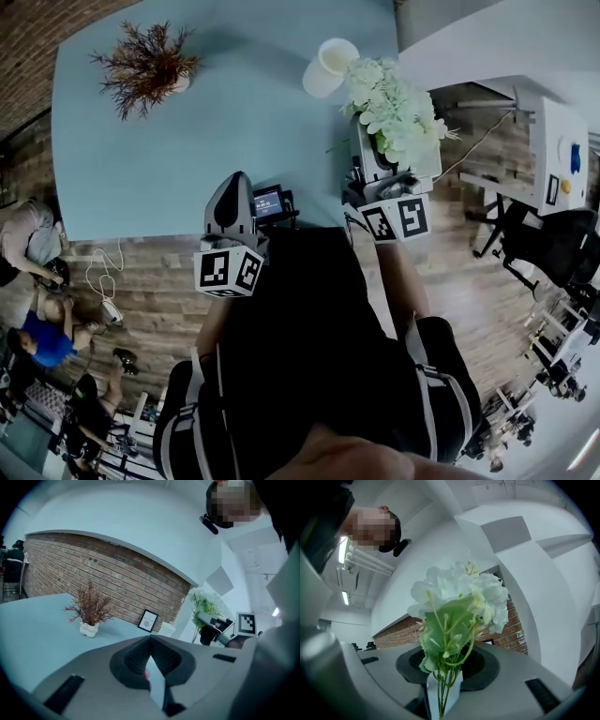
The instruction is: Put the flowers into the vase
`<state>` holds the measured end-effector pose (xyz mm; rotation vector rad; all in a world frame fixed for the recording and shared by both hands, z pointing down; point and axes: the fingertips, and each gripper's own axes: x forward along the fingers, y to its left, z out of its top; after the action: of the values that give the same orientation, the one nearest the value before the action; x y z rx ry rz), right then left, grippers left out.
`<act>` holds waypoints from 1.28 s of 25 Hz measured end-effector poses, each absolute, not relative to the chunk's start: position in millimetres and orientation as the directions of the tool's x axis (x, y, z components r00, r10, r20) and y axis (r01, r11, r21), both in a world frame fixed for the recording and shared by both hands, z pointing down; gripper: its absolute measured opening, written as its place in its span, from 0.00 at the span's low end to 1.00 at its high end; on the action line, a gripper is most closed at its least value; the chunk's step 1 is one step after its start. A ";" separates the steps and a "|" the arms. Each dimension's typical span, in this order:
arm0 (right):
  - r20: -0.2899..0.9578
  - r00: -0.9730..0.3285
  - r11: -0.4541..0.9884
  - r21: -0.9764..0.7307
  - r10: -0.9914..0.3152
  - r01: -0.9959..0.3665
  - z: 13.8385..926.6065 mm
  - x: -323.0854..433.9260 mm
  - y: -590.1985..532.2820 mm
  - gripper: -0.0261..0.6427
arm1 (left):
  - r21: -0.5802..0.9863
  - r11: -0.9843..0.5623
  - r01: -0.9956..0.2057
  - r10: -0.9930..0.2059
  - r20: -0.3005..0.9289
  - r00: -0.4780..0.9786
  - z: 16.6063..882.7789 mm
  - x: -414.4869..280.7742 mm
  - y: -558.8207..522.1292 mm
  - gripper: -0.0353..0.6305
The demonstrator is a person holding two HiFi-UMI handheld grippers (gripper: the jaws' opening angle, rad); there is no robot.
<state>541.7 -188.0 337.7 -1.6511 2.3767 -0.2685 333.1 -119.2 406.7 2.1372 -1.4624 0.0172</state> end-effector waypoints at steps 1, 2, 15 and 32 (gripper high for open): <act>-0.098 -0.351 0.364 -0.283 -0.931 -0.887 335.7 544.1 -195.7 0.24 | 0.419 -0.255 -0.871 -0.863 0.308 0.401 405.7 338.9 -120.8 0.09; -0.110 -0.366 0.382 -0.283 -0.924 -0.880 333.0 546.0 -203.2 0.25 | 0.414 -0.250 -0.875 -0.867 0.307 0.393 404.4 344.2 -122.6 0.09; -0.258 -0.468 0.493 -0.038 -0.845 -0.869 258.9 550.1 -260.0 0.24 | 0.406 -0.233 -0.884 -0.885 0.289 0.366 401.5 370.8 -141.9 0.09; -0.301 -0.484 0.516 -0.031 -0.822 -0.856 242.2 548.2 -305.8 0.25 | 0.388 -0.193 -0.901 -0.894 0.308 0.325 401.9 347.7 -130.7 0.09</act>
<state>548.2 -305.8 242.2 -1.4106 2.4819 0.1774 347.7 -130.7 401.9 2.0962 -1.5766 0.0178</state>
